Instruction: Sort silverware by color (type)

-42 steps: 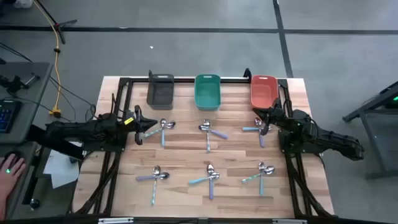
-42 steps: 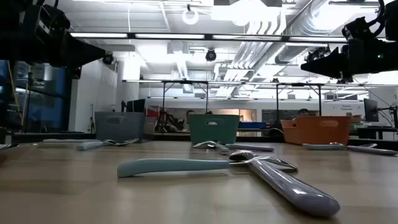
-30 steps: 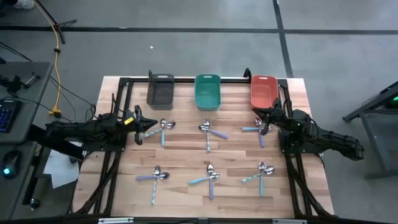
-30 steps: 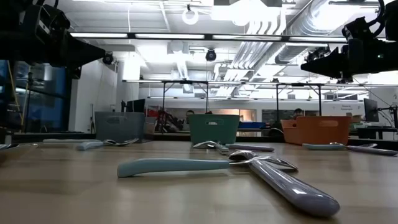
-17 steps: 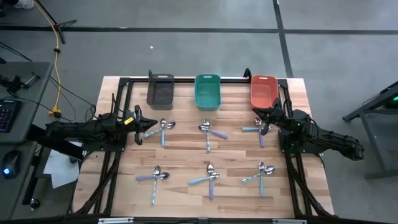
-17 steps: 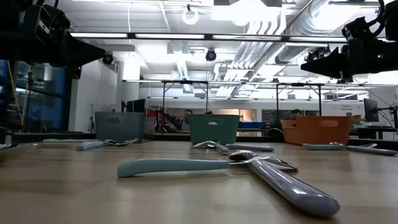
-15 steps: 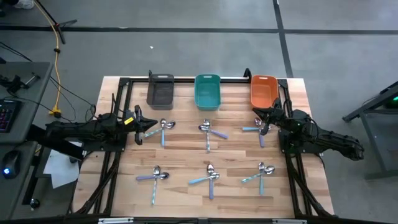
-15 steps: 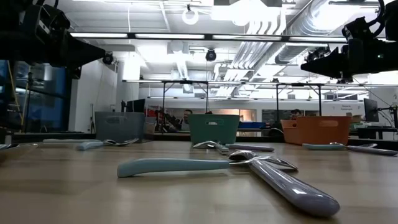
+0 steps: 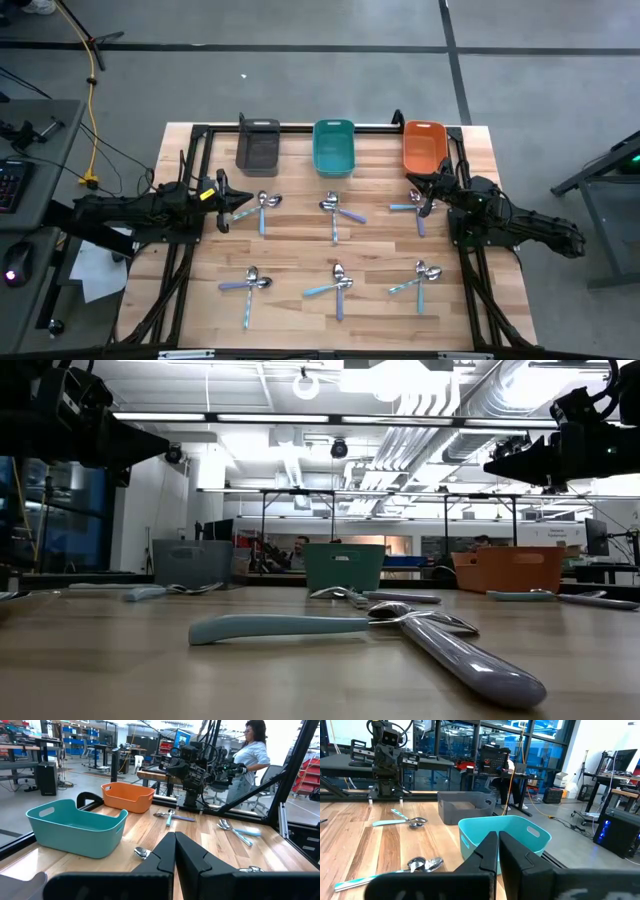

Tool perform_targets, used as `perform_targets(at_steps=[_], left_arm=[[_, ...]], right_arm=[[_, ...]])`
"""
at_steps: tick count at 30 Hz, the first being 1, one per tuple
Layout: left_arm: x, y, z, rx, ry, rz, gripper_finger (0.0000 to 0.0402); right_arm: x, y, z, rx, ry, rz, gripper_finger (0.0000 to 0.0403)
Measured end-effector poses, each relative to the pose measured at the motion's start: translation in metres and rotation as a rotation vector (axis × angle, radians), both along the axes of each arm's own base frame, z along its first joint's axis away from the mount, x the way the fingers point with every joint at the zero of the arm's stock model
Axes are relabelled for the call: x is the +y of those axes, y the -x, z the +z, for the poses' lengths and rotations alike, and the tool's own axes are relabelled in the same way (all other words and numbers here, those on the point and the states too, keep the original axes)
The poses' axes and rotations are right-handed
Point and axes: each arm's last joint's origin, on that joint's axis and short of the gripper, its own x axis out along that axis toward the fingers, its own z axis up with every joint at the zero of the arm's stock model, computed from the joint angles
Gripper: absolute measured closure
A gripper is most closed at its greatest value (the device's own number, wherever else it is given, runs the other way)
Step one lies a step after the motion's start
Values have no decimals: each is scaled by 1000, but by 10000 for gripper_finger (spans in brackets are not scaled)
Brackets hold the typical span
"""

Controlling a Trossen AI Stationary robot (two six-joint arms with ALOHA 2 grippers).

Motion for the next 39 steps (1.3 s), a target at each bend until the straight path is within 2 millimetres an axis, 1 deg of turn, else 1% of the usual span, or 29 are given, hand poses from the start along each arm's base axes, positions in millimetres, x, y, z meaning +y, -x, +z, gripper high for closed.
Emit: perform_targets(at_steps=[30, 32, 36, 39], left_arm=[[0, 0, 0, 1, 0, 0, 401], [0, 0, 0, 1, 0, 0, 401], [0, 0, 0, 1, 0, 0, 401], [0, 0, 0, 1, 0, 0, 401]], right_arm=[[0, 0, 1, -10, 3, 0, 402], [0, 0, 1, -24, -16, 1, 402], [0, 0, 5, -111, -117, 9, 402], [0, 1, 13, -189, -98, 16, 402]])
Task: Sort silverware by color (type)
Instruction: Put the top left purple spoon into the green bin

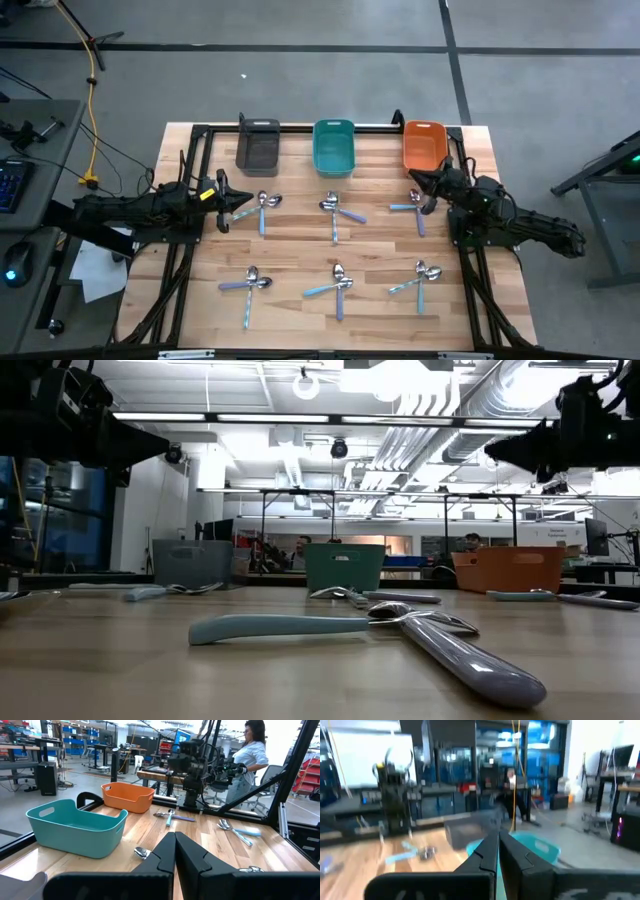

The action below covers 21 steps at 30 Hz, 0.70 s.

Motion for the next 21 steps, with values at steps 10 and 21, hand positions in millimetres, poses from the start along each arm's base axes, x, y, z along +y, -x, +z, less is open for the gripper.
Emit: perform_targets(at_steps=[10, 21], left_arm=[[0, 0, 0, 0, 0, 0, 401], [0, 0, 0, 0, 0, 0, 401]], right_arm=[[6, -2, 31, -171, -45, 186, 402], [9, -55, 39, 95, -10, 246, 402]])
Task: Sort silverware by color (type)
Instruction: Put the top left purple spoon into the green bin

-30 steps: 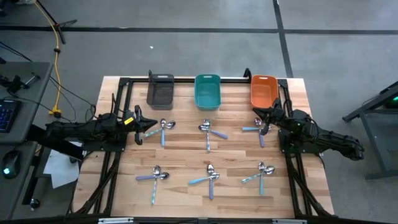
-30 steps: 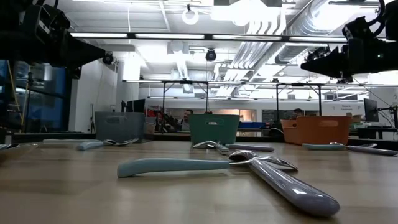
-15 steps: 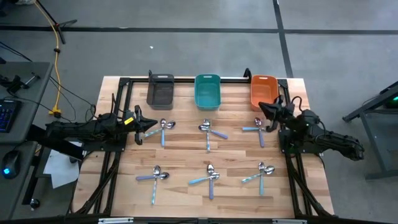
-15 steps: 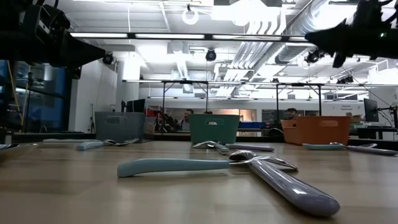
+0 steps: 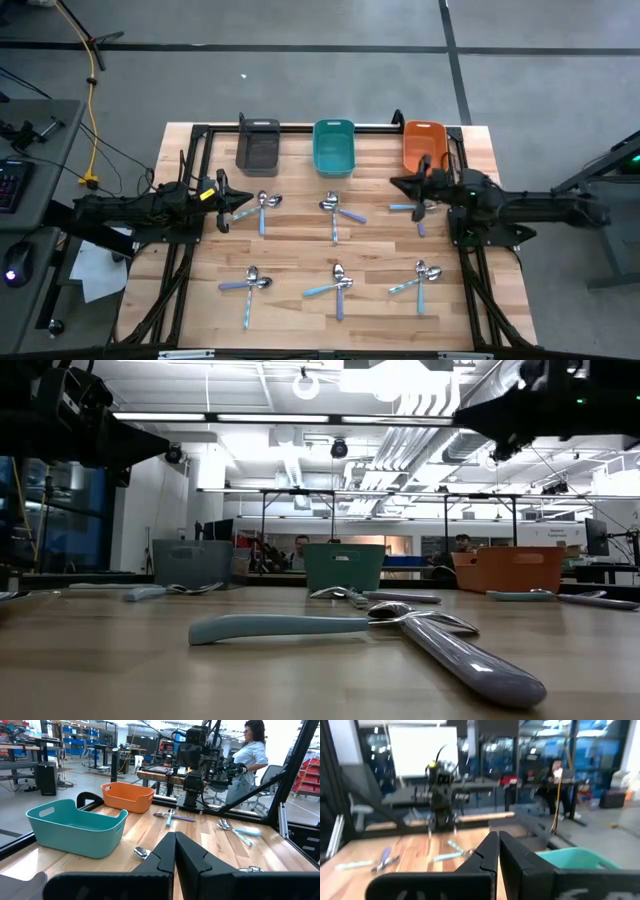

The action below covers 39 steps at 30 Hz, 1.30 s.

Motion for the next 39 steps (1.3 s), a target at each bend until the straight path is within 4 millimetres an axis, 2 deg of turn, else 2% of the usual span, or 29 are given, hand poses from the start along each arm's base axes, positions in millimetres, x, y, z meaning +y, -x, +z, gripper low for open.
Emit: perform_targets(at_steps=[7, 12, 17, 22, 29, 39], left_arm=[[0, 0, 0, 0, 0, 0, 401], [0, 0, 0, 0, 0, 0, 401], [0, 0, 0, 0, 0, 0, 401], [0, 0, 0, 0, 0, 0, 401], [0, 0, 0, -1, 0, 0, 401], [0, 0, 0, 0, 0, 0, 401]], right_arm=[[1, -44, 9, 145, -92, 68, 398], [4, -72, 6, 284, -119, 45, 349], [5, -95, -12, 475, -264, -6, 282], [15, -119, -37, 657, -355, -10, 247], [21, -154, -63, 875, -366, -62, 241], [-3, -203, -76, 1101, -393, -163, 242]])
